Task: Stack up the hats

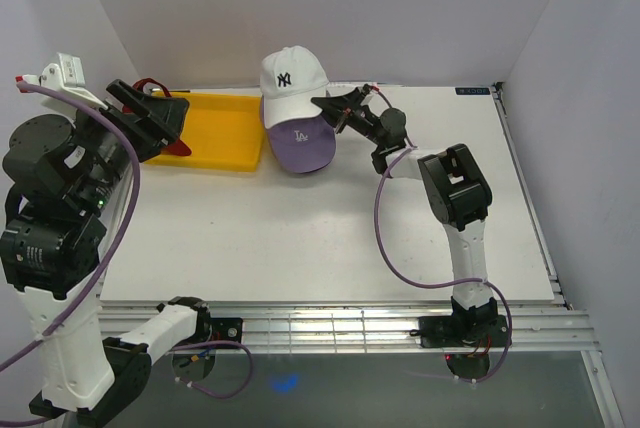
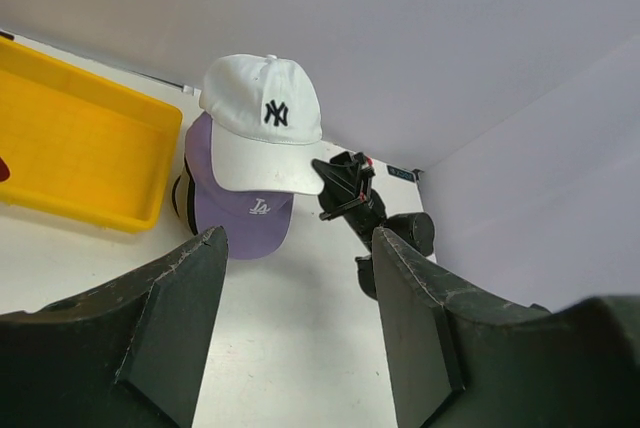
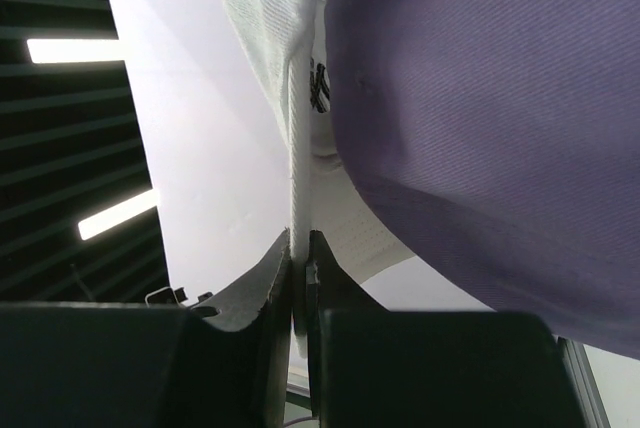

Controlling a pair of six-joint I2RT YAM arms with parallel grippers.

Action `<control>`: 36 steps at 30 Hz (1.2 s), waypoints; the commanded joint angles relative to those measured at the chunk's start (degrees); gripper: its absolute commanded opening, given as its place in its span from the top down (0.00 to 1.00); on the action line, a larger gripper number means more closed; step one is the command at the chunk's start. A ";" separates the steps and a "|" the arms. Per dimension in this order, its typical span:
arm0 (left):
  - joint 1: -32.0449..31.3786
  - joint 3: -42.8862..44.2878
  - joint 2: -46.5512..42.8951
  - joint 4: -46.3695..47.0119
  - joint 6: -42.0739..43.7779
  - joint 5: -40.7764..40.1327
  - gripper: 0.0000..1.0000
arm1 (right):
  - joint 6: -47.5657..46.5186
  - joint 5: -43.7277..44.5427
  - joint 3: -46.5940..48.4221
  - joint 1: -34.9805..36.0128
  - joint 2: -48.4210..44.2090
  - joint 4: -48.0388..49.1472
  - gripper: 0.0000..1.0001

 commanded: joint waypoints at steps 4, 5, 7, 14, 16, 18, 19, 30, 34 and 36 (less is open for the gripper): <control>0.17 -1.19 -0.23 -0.11 0.38 -0.24 0.30 | 13.14 -2.52 -2.22 0.37 0.55 24.64 0.92; 0.17 -1.28 -0.14 -0.11 0.47 -0.24 0.30 | 13.40 -2.35 -2.66 0.28 0.72 25.08 0.92; 0.17 -1.72 -0.14 -0.02 0.56 -0.32 0.30 | 14.02 -1.91 -3.46 0.19 0.99 26.05 0.92; 0.17 -3.39 -0.49 -0.11 1.00 -1.03 0.30 | 14.28 -1.03 -6.97 -0.16 0.38 27.02 0.92; 0.17 -4.00 -0.67 0.07 1.17 -1.38 0.30 | 14.46 -0.85 -7.06 -0.25 0.38 27.02 0.92; 0.17 -4.62 -0.84 0.16 1.26 -1.38 0.30 | 14.55 -0.94 -7.06 -0.42 0.46 27.02 0.90; 0.17 -5.32 -1.02 0.33 1.26 -1.47 0.30 | 14.63 -1.03 -7.24 -0.51 0.38 26.93 0.89; 0.17 -8.57 -1.81 1.21 1.35 -2.08 0.30 | 13.23 -1.20 -11.02 -1.48 -1.82 24.47 0.74; 0.17 -9.28 -1.90 1.30 1.52 -2.26 0.30 | 12.35 -1.55 -11.11 -1.65 -2.79 23.07 0.67; 0.17 -9.72 -1.99 1.47 1.52 -2.35 0.30 | 11.82 -1.73 -10.84 -1.74 -3.40 22.54 0.64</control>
